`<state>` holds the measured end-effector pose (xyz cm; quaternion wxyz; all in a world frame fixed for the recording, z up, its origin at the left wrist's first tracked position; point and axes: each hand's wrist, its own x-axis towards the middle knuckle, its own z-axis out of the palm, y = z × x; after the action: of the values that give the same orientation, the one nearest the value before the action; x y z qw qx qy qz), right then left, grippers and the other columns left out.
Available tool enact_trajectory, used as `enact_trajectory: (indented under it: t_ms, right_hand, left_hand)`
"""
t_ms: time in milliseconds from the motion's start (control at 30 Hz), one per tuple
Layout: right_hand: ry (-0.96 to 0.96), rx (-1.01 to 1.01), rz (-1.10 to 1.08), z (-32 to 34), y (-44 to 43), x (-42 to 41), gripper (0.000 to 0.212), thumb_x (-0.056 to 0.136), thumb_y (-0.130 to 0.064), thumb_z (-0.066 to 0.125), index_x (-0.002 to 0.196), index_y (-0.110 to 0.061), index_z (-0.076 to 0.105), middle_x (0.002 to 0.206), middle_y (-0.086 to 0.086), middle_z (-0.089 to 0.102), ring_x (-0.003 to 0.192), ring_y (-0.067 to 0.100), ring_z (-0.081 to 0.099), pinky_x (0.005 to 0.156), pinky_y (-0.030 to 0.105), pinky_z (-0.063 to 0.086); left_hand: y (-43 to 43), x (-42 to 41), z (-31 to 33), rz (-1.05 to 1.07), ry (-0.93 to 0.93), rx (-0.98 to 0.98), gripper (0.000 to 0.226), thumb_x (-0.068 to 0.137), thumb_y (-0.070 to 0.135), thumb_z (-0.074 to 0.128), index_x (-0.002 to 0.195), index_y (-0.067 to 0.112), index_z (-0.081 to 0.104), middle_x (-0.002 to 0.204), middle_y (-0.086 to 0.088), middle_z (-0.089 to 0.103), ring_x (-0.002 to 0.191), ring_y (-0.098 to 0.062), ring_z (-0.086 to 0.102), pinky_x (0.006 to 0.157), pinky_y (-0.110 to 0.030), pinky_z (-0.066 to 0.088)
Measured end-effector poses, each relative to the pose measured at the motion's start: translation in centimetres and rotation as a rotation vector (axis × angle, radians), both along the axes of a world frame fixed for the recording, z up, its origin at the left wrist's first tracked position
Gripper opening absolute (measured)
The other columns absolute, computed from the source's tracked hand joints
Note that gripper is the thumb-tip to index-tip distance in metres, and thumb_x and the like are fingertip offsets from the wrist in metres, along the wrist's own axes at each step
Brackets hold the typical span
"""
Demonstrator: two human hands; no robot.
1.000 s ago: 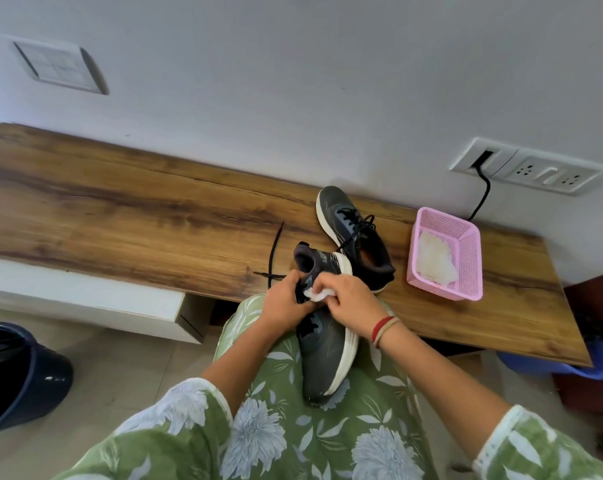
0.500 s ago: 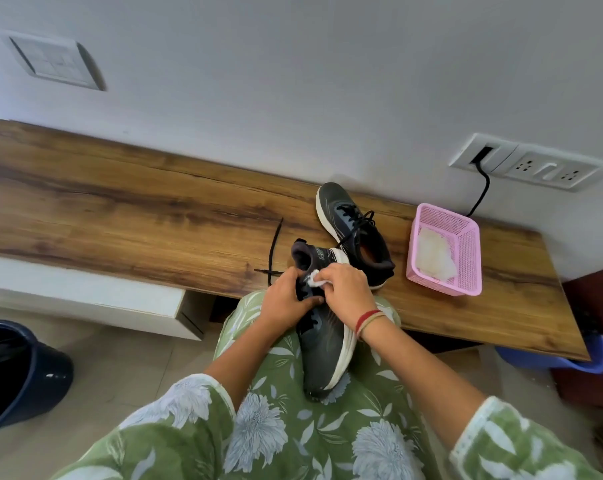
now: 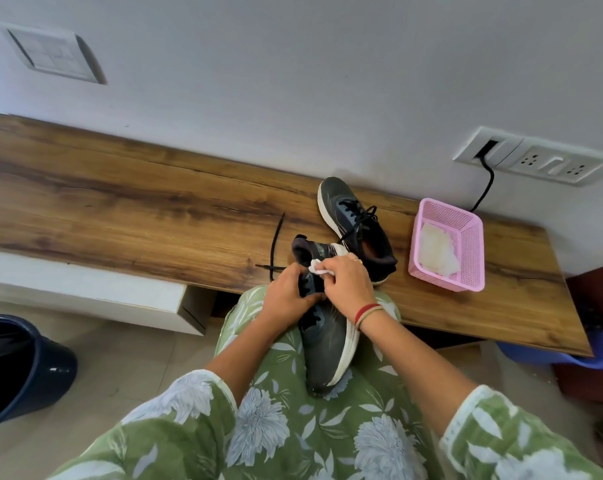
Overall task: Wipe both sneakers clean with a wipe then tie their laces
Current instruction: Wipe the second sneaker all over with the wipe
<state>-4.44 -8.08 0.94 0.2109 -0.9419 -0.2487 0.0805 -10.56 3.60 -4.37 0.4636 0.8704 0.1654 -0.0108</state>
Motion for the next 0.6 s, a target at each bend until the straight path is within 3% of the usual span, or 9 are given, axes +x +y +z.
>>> enact_trajectory:
  t_ms: [133,267,400,500,600]
  right_hand:
    - [0.113,-0.103,0.265,1.1,-1.3,1.1,0.031,0.079,-0.008,0.052,0.094,-0.026,0.072,0.095,-0.003,0.069,0.096,0.018,0.054,0.089,0.039,0.044]
    - [0.042,0.064,-0.029,1.0,0.0,2.7,0.023,0.084,-0.01,0.056,0.095,-0.021,0.071,0.097,0.003,0.068,0.095,0.022,0.055,0.086,0.037,0.045]
    - [0.02,0.046,0.061,0.3,0.5,0.7,0.027,0.081,-0.003,0.053,0.097,-0.016,0.071,0.095,0.003,0.065,0.096,0.023,0.053,0.084,0.032,0.042]
    - [0.011,0.004,0.191,-0.1,-1.6,-0.9,0.025,0.079,-0.004,0.052,0.09,-0.015,0.07,0.084,0.005,0.062,0.082,0.026,0.054,0.077,0.039,0.046]
    - [0.111,-0.058,0.307,0.7,-3.4,-1.9,0.023,0.079,-0.006,0.053,0.088,-0.016,0.072,0.085,0.003,0.064,0.083,0.025,0.058,0.078,0.038,0.047]
  left_hand:
    - [0.1,0.1,0.3,0.009,-0.011,-0.02,0.049,0.074,0.037,0.078,0.108,0.012,0.053,0.102,-0.003,0.06,0.092,-0.021,0.057,0.077,-0.036,0.045]
    - [0.1,0.1,0.8,0.009,0.01,-0.032,0.058,0.067,0.046,0.081,0.109,0.018,0.052,0.101,0.006,0.058,0.091,-0.014,0.056,0.078,-0.034,0.047]
    - [0.4,-0.3,0.6,0.004,-0.003,-0.07,0.055,0.069,0.037,0.082,0.109,0.014,0.052,0.101,0.001,0.058,0.092,-0.017,0.057,0.08,-0.036,0.048]
    - [0.7,-0.4,0.7,-0.027,-0.053,-0.145,0.041,0.071,0.032,0.069,0.105,0.014,0.056,0.097,0.001,0.062,0.09,-0.019,0.06,0.081,-0.036,0.049]
    - [0.8,-0.4,0.7,-0.022,-0.081,-0.388,0.033,0.067,0.023,0.05,0.096,0.015,0.064,0.089,-0.001,0.066,0.083,-0.018,0.061,0.077,-0.033,0.051]
